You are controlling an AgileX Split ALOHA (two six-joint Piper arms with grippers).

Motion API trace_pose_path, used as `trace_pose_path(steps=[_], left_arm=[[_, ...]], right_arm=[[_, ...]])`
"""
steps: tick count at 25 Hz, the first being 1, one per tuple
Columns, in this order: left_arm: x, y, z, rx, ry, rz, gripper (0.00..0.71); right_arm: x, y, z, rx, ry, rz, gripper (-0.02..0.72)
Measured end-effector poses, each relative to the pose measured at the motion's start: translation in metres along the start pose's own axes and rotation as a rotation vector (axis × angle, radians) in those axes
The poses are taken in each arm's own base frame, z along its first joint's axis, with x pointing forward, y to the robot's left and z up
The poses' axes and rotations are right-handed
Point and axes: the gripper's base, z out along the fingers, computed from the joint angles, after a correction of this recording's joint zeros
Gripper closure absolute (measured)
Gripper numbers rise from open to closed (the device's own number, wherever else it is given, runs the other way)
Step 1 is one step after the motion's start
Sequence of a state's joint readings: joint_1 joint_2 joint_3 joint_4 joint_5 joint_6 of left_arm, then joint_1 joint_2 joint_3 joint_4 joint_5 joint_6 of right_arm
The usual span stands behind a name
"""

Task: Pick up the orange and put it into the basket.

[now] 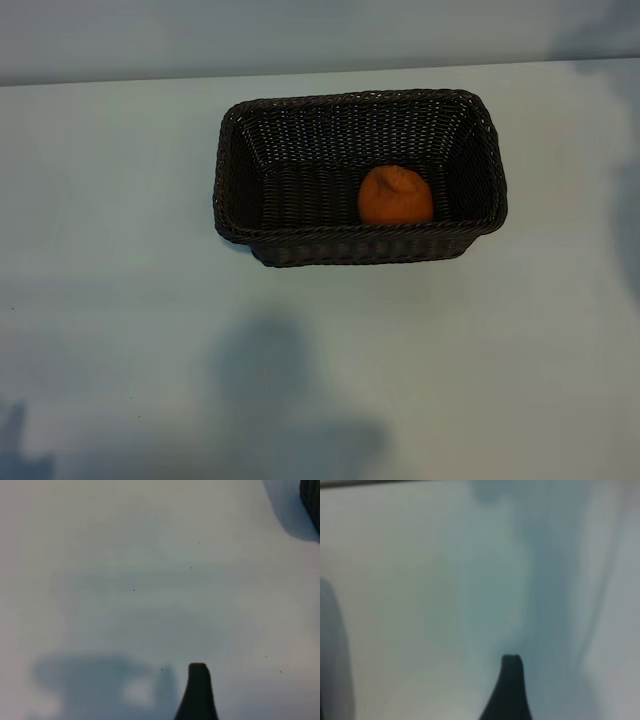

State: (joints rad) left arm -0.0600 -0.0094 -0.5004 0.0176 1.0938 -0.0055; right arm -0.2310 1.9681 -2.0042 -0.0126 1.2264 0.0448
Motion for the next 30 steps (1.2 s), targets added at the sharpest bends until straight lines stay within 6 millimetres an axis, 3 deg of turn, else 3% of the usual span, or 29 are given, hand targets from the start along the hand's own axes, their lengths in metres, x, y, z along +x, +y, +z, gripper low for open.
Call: trace_pose_path(steps=[6,12,18,23,25,30], left_arm=[[0.0,0.0,0.0,0.0,0.0,0.006,0.118],[0.0,0.0,0.0,0.0,0.0,0.006,0.118],[0.0,0.0,0.0,0.0,0.0,0.006,0.118],[0.0,0.0,0.0,0.0,0.0,0.006,0.118],[0.0,0.0,0.0,0.0,0.0,0.006,0.118],[0.0,0.0,0.0,0.0,0.0,0.006,0.118]], right_arm=[[0.028,-0.031,-0.065,-0.006,-0.07,0.062,0.109],[0.065,-0.026,-0.152,-0.043,-0.225,0.06,0.122],[0.129,-0.018,-0.244,-0.067,-0.43,0.066,0.122],[0.2,-0.012,-0.299,-0.065,-0.595,0.038,0.125],[0.226,-0.011,-0.312,-0.054,-0.643,0.004,0.125],[0.272,-0.013,-0.312,-0.035,-0.683,-0.055,0.125]])
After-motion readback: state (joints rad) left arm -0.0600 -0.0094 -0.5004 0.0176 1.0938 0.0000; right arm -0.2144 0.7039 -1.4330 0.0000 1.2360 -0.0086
